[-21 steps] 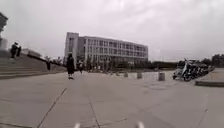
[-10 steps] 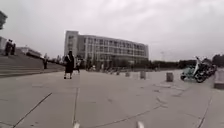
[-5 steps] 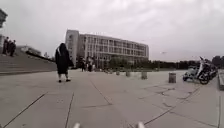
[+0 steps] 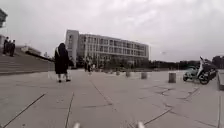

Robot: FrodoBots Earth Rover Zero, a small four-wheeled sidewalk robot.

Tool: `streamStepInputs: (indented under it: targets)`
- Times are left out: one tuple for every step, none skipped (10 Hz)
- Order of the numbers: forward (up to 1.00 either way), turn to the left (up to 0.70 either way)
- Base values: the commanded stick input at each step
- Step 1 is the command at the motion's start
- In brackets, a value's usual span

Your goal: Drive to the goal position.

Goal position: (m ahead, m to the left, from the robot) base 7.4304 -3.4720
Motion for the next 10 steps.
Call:
streamStepInputs:
  targets:
    - [0.85, 0.0]
    - [0.85, 0.0]
    - [0.85, 0.0]
    - [0.85, 0.0]
    - [0.85, 0.0]
    - [0.85, 0.0]
    - [0.85, 0.0]
    - [0.85, 0.0]
    - [0.85, 0.0]
    - [0.85, 0.0]
